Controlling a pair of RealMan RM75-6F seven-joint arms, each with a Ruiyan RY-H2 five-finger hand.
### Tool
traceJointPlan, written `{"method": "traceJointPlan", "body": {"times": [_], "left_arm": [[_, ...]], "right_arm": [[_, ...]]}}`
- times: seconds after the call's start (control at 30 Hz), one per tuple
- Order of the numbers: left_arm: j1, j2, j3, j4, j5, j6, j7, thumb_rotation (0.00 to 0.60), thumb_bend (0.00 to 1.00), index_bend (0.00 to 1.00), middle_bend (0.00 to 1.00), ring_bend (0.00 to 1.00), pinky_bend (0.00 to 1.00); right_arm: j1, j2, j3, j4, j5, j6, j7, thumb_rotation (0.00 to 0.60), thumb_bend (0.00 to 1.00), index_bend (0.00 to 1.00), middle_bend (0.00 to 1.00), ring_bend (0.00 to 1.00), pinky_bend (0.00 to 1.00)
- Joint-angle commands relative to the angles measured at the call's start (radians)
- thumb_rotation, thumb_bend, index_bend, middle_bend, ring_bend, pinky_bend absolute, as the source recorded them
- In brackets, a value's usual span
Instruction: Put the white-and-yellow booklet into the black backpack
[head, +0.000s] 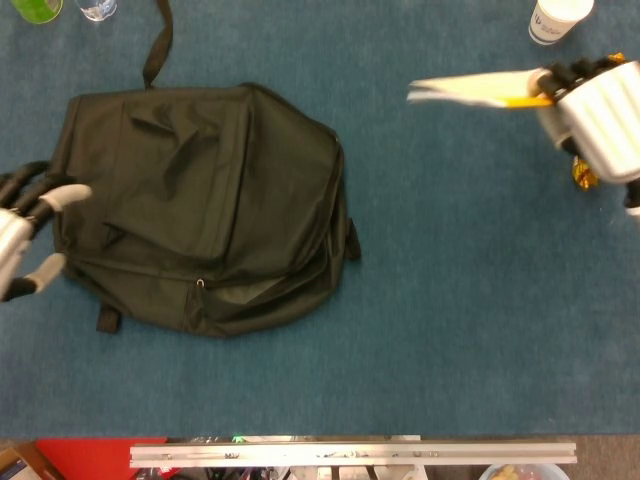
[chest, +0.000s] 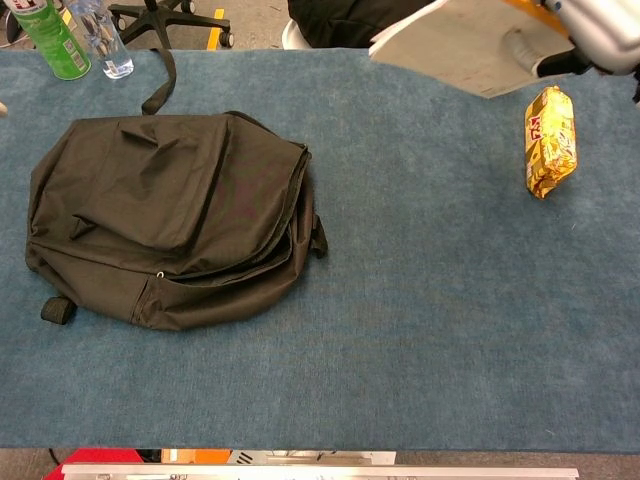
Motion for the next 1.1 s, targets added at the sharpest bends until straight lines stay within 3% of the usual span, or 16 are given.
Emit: {"method": "traceJointPlan", "body": {"times": [0.03,0.3,0.6,1.1], "left_arm": [[-0.102,-0.012,-0.001,0.040,0.077,-0.089,-0.037,0.600,0.26,0.23,0.22,0.13,0.23],[-0.260,-0.090,0.005,0.098,0.169,-0.214,-0.019,0.600,0.26,0.24,0.22,0.13,0.23],[-0.347,-0.209,0.033,0.149,0.191,-0.291,0.038,0.600,0.25,0.24,0.21,0.13,0.23],[-0.400,-0.402,0.007,0.210,0.025,-0.396,0.174,0.600,0.19,0.16,0.17,0.13,0.23]], "right_arm": [[-0.020,0.027,0.017,-0.026,0.025,0.012,-0.016,0.600,0.44,0.83,0.70,0.65,0.78],[-0.053,0.064,0.021,-0.070,0.039,0.029,-0.040,0.600,0.44,0.83,0.70,0.66,0.79],[-0.066,0.069,0.020,-0.085,0.034,0.027,-0.047,0.600,0.44,0.84,0.70,0.66,0.79],[-0.075,0.069,0.025,-0.084,0.032,0.013,-0.034,0.600,0.44,0.85,0.70,0.67,0.79]]}}
